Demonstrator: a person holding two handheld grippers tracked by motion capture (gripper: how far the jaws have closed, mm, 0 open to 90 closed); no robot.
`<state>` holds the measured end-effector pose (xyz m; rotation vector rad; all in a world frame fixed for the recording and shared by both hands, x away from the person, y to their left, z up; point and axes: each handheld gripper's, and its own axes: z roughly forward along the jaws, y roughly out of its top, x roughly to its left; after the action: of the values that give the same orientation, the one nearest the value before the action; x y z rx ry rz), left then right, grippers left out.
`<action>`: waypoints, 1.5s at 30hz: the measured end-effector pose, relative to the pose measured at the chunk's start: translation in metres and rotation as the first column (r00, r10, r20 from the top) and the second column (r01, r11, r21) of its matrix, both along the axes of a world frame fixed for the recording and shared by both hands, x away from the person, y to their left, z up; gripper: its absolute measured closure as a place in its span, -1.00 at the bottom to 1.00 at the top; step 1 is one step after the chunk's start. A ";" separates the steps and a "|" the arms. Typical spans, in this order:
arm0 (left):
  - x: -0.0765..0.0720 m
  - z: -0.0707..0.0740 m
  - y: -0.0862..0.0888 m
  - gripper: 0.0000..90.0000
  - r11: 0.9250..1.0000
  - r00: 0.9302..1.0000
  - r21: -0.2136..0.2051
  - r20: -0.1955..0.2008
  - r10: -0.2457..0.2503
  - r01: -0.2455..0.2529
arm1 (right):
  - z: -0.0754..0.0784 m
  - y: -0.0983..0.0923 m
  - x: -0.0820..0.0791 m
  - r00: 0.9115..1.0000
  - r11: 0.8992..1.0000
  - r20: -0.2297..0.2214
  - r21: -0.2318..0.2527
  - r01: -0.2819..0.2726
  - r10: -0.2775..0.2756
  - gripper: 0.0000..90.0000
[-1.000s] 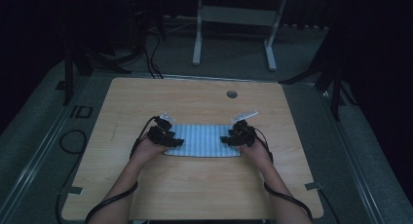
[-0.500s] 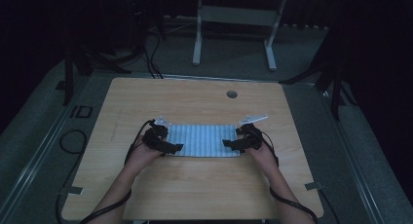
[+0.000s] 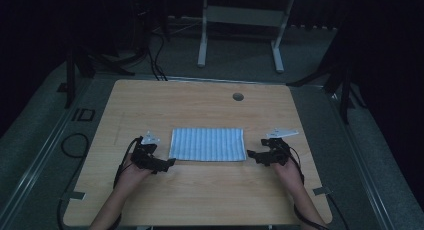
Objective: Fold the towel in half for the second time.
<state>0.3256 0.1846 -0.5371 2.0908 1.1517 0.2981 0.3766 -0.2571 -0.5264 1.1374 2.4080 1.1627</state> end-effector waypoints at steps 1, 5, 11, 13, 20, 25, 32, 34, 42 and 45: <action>-0.003 -0.001 0.001 -0.96 1.000 1.000 0.001 -0.002 0.001 -0.001 | -0.001 -0.005 -0.002 1.000 1.000 0.005 0.001 0.009 -0.009 -0.63; -0.016 -0.003 0.010 -0.96 1.000 1.000 0.011 0.008 0.014 -0.014 | -0.005 -0.023 -0.013 1.000 1.000 -0.010 0.007 0.028 -0.028 -0.63; -0.031 -0.011 0.029 -0.96 0.998 0.998 -0.008 -0.004 0.066 -0.066 | -0.011 -0.044 -0.034 0.999 0.999 -0.004 0.000 0.052 -0.052 -0.64; -0.036 -0.012 0.036 -0.96 0.996 0.996 -0.011 0.004 0.090 -0.090 | -0.014 -0.051 -0.043 0.998 0.998 0.009 0.010 0.067 -0.067 -0.67; -0.051 -0.019 0.053 -0.96 0.990 0.990 -0.006 -0.001 0.138 -0.138 | -0.018 -0.071 -0.066 0.981 0.984 0.083 0.045 0.173 -0.177 -0.70; -0.060 -0.023 0.057 -0.96 0.988 0.988 0.001 0.006 0.152 -0.152 | -0.015 -0.082 -0.077 0.970 0.971 0.077 0.067 0.228 -0.233 -0.69; -0.070 -0.024 0.056 -0.96 0.987 0.988 0.022 0.006 0.156 -0.157 | -0.016 -0.100 -0.094 0.954 0.952 0.065 0.111 0.285 -0.294 -0.69; -0.071 -0.023 0.058 -0.96 0.984 0.984 0.011 0.011 0.180 -0.180 | -0.016 -0.103 -0.096 0.950 0.950 0.072 0.098 0.296 -0.304 -0.69; -0.080 -0.020 0.060 -0.96 0.978 0.977 0.012 0.052 0.206 -0.207 | -0.015 -0.111 -0.102 0.937 0.935 0.076 0.125 0.330 -0.341 -0.69; -0.081 -0.018 0.065 -0.96 0.968 0.965 -0.009 0.079 0.251 -0.251 | -0.015 -0.112 -0.101 0.935 0.934 0.082 0.130 0.333 -0.345 -0.69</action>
<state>0.2443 0.2493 -0.5552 1.9152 1.3699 0.4968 0.2754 -0.3688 -0.5417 1.4221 1.9859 1.2182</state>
